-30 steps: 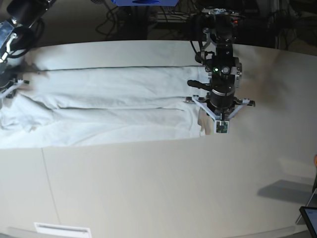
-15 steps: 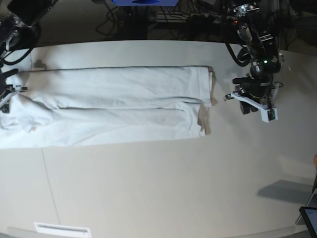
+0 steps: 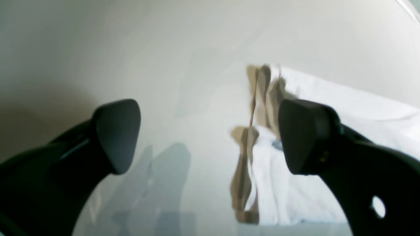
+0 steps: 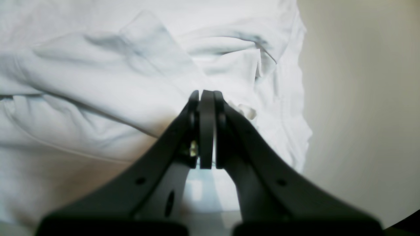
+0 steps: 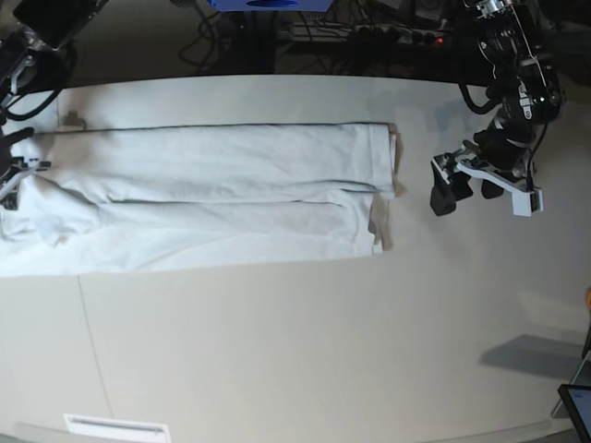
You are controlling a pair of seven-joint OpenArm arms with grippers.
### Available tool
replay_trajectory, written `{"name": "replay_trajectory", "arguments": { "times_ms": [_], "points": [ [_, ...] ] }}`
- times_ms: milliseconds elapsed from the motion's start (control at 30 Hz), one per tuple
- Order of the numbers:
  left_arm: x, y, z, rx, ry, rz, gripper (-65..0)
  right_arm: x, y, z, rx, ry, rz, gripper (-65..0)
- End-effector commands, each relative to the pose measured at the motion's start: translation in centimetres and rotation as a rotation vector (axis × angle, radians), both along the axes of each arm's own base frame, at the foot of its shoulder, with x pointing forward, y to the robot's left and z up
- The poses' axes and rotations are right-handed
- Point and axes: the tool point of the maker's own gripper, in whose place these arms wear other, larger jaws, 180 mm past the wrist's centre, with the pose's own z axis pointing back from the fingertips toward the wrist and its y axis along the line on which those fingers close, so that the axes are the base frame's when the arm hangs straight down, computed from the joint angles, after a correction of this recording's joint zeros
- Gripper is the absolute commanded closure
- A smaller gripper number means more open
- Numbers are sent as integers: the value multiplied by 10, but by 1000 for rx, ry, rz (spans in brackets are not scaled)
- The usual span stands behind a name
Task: Fold the T-shirt properly
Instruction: 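Lift the left gripper away, then lower it to the strip's hem end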
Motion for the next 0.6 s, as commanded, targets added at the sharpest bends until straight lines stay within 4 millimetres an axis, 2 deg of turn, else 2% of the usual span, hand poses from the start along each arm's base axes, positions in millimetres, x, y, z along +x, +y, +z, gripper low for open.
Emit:
{"name": "replay_trajectory", "arguments": {
  "times_ms": [0,167,300,367,567],
  "points": [
    [5,1,7,-1,-34,-2,-650,4,-5,13,-23,-37,7,-15],
    [0,-5,-18,-75,14,10,-650,3,-4,11,-22,-34,8,-15],
    [-1,-24,-31,-180,-23,-129,-650,0,-4,8,-21,-24,8,-15],
    [-4,-26,-37,-204,-29,-169,-650,-1,-4,8,-20,-22,10,-16],
    [-3,-30,-39,-201,-33,-203,-650,-1,-4,8,-20,-22,10,-16]
  ]
}}
